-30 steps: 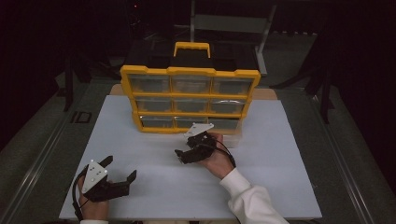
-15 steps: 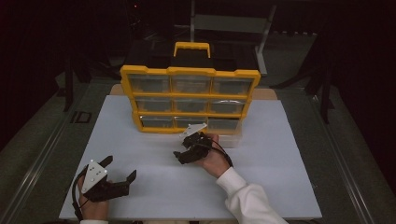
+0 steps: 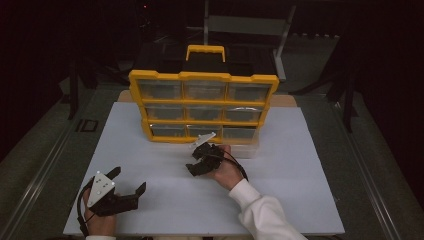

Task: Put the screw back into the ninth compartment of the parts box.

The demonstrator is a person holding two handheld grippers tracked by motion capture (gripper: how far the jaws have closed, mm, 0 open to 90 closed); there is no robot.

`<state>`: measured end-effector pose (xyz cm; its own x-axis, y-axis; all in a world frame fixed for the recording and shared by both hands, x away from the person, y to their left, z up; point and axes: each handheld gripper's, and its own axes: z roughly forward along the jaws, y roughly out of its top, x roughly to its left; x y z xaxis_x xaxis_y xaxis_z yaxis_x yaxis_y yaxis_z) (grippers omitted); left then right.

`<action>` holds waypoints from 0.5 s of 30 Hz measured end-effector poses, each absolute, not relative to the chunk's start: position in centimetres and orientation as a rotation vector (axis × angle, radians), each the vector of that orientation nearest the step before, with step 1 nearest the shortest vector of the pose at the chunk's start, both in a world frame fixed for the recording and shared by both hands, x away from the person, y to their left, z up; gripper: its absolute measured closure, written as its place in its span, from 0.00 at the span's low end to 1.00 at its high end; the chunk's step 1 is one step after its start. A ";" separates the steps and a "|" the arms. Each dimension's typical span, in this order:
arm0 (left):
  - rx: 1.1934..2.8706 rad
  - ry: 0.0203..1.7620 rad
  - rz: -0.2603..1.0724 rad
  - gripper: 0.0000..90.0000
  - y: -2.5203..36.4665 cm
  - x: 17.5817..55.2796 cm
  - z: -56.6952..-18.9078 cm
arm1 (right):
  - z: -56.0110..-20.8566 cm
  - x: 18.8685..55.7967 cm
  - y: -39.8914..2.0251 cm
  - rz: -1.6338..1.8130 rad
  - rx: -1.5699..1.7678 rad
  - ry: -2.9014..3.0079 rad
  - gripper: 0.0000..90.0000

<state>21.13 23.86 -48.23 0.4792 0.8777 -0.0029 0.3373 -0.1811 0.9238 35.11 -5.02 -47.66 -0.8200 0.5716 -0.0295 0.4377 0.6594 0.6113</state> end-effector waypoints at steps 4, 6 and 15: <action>1.744 1.038 0.690 0.03 23.9 21.1 -48.2 | -48.0 35.3 -4.9 0.873 0.825 2.675 0.41; 1.742 1.039 0.690 0.03 23.9 21.1 -48.2 | -48.2 35.4 -4.8 0.862 0.835 2.679 0.42; 1.741 1.039 0.689 0.03 23.9 21.1 -48.2 | -49.1 35.7 -4.3 0.779 0.840 2.709 0.58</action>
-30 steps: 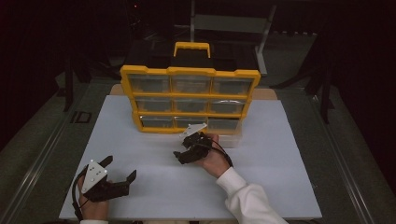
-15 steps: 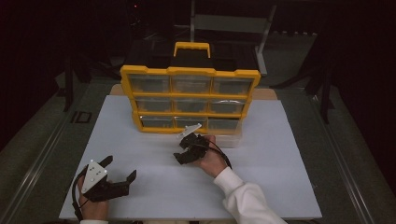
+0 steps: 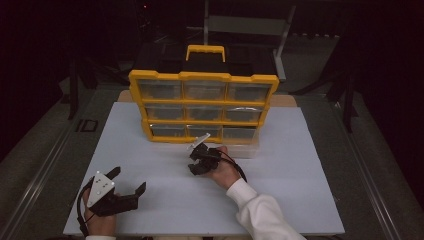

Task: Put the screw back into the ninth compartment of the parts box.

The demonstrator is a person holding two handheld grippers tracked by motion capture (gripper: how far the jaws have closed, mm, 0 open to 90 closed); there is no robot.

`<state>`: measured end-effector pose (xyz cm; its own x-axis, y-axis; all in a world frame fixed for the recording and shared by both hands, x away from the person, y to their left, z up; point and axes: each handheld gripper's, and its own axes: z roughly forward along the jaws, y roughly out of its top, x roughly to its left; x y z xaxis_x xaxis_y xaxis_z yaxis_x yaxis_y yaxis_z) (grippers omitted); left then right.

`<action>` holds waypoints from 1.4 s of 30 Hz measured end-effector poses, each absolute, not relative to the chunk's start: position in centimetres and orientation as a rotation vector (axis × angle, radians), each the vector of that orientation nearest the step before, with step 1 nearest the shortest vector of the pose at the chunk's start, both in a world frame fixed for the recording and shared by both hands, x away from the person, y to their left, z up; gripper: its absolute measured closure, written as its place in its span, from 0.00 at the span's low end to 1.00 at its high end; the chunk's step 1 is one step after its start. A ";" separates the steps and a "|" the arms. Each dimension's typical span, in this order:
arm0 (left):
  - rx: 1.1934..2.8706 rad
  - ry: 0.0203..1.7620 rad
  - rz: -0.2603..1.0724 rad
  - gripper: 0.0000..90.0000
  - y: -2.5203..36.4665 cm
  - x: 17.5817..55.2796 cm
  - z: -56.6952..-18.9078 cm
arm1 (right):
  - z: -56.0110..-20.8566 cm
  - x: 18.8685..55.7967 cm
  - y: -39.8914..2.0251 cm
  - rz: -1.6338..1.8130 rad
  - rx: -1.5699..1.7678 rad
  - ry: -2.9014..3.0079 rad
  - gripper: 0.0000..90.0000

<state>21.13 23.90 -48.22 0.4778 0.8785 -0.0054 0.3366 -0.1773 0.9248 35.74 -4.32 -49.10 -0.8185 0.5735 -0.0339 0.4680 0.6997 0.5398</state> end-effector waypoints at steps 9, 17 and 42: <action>1.741 1.039 0.689 0.03 23.9 21.1 -48.2 | -49.7 35.8 -3.9 0.747 0.839 2.760 0.75; 1.739 1.041 0.689 0.03 23.9 21.1 -48.2 | -50.0 35.8 -3.6 0.717 0.847 2.785 0.81; 1.740 1.040 0.690 0.03 23.9 21.1 -48.2 | -50.1 36.3 -3.5 0.669 0.881 2.811 0.97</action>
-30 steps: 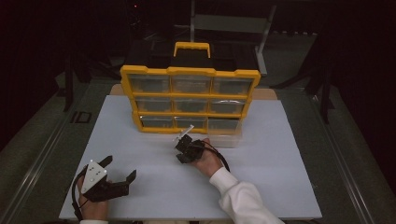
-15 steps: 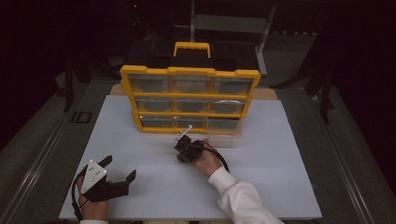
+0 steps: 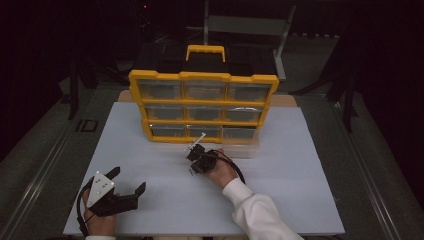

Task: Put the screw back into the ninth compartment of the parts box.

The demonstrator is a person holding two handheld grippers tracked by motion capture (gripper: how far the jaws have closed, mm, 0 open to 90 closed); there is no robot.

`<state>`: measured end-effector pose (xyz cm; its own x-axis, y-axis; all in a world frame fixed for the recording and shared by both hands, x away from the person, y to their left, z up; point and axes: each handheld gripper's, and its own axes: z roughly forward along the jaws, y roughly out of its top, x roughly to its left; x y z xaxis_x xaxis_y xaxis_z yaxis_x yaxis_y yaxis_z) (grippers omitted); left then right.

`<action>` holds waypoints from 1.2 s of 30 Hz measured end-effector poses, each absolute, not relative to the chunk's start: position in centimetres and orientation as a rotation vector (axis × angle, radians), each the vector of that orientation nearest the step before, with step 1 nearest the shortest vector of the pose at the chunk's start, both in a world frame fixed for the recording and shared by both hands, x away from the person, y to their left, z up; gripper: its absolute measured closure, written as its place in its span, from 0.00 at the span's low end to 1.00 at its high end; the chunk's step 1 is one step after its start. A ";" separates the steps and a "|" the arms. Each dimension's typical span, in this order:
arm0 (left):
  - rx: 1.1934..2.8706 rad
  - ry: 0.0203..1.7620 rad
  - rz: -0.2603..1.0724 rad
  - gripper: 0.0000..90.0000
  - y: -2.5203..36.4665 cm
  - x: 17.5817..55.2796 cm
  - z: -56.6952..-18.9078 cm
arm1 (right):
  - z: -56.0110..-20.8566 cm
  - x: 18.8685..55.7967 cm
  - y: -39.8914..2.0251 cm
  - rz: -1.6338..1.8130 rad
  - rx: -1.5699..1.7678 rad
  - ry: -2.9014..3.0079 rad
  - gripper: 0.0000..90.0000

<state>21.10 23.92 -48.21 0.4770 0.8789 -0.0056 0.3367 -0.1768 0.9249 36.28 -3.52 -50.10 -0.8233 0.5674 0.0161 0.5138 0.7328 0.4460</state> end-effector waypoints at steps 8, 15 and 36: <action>1.741 1.039 0.689 0.03 23.9 21.1 -48.2 | -50.0 36.3 -3.3 0.645 0.876 2.817 0.98; 1.742 1.039 0.689 0.03 23.9 21.1 -48.2 | -50.0 36.4 -3.3 0.637 0.871 2.820 0.98; 1.738 1.041 0.688 0.03 24.0 21.1 -48.2 | -48.8 36.5 -3.0 0.632 0.842 2.827 0.98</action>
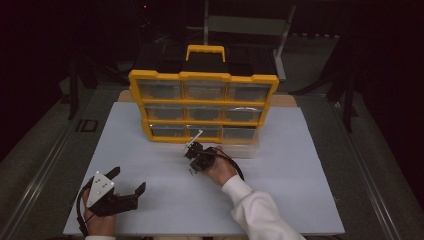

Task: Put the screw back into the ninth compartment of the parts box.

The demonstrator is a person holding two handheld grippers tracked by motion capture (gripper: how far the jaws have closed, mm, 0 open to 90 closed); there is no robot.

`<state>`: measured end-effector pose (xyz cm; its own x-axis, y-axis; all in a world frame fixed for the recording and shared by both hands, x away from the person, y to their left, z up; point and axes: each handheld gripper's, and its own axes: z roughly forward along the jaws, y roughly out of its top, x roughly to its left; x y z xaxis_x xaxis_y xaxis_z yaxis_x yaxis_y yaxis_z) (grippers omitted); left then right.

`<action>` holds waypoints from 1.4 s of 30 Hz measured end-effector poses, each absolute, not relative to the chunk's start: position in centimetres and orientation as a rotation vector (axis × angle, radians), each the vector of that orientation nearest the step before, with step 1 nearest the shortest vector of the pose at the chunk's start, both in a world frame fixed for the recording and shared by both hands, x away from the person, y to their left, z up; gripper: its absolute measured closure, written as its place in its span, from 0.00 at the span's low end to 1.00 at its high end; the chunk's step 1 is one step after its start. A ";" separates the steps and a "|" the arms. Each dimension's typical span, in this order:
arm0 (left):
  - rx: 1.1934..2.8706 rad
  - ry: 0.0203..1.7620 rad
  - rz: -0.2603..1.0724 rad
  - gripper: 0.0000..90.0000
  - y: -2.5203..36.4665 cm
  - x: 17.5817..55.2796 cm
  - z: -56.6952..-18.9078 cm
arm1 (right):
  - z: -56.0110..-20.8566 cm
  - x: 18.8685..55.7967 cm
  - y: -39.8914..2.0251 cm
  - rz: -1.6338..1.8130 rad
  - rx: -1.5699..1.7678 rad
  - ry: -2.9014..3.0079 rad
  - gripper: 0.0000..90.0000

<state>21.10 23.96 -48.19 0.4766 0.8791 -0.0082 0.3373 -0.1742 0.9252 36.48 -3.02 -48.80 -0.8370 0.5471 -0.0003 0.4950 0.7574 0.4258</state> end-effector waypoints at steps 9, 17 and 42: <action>1.738 1.041 0.688 0.03 24.0 21.1 -48.2 | -48.2 36.5 -3.2 0.625 0.827 2.831 0.98; 1.739 1.041 0.687 0.03 24.0 21.1 -48.2 | -47.4 36.5 -3.2 0.615 0.812 2.829 0.98; 1.741 1.040 0.688 0.03 24.0 21.1 -48.2 | -45.0 37.3 -4.2 0.632 0.817 2.820 0.98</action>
